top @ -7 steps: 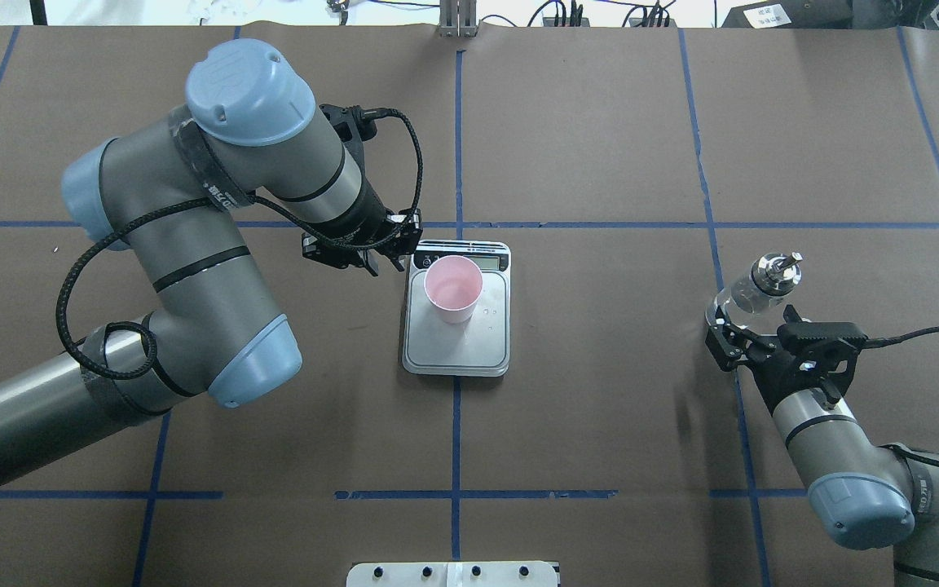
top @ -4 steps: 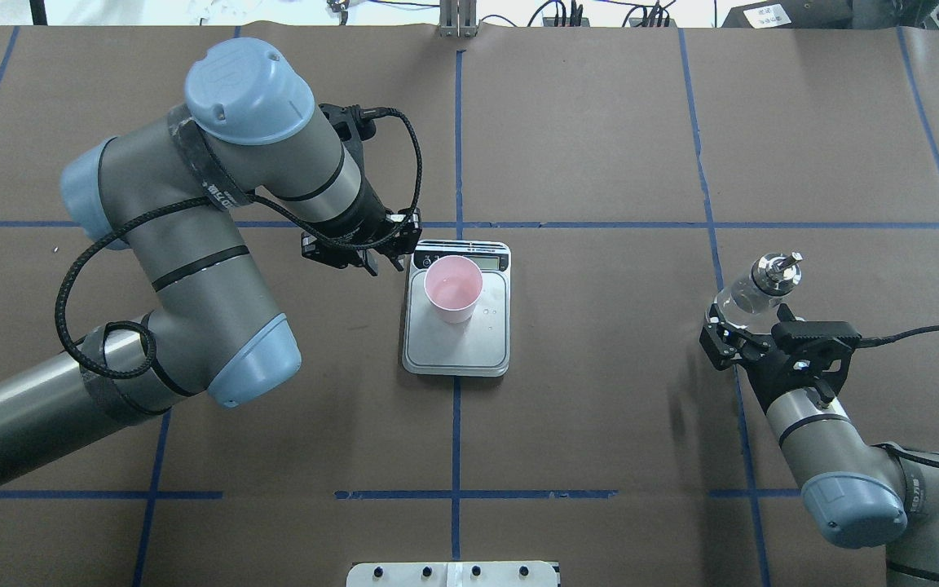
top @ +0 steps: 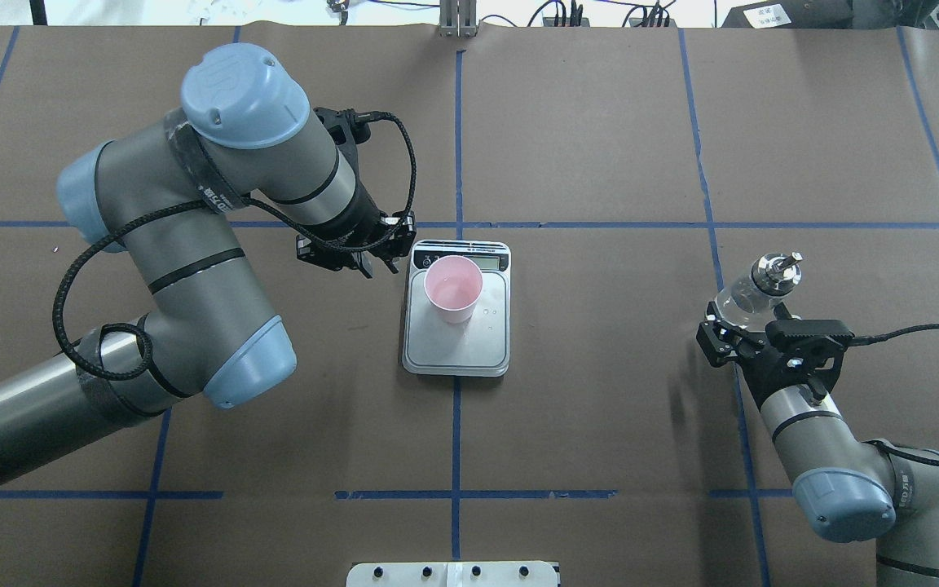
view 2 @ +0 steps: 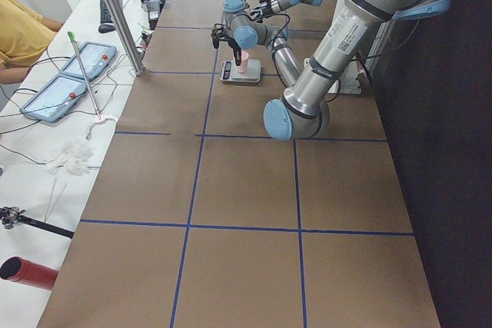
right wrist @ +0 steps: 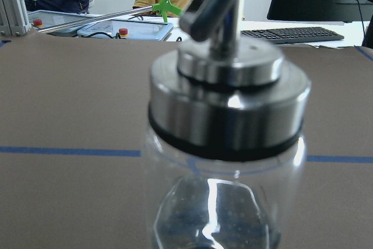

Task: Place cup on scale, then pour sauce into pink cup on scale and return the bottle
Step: 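Lift the bottle with the right gripper toward the cup while the left arm withdraws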

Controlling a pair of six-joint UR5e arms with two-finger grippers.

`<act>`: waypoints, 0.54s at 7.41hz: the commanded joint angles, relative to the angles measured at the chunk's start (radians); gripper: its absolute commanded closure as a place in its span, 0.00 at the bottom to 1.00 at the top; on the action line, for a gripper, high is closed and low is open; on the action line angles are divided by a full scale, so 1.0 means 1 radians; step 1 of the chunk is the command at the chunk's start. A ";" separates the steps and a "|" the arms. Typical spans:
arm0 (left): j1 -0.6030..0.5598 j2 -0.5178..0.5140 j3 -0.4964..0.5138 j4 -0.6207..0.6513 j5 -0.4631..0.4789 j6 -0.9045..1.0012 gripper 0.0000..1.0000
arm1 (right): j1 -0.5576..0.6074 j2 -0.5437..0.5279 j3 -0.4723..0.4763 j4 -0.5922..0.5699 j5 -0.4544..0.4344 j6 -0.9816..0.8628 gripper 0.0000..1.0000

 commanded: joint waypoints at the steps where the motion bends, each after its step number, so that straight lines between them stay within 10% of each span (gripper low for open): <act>1: 0.000 -0.001 -0.002 0.000 -0.002 -0.002 0.61 | 0.015 0.002 -0.001 0.002 0.001 -0.002 0.01; 4: 0.000 0.002 -0.009 0.000 0.002 0.000 0.61 | 0.037 0.039 -0.029 0.002 -0.001 -0.008 0.04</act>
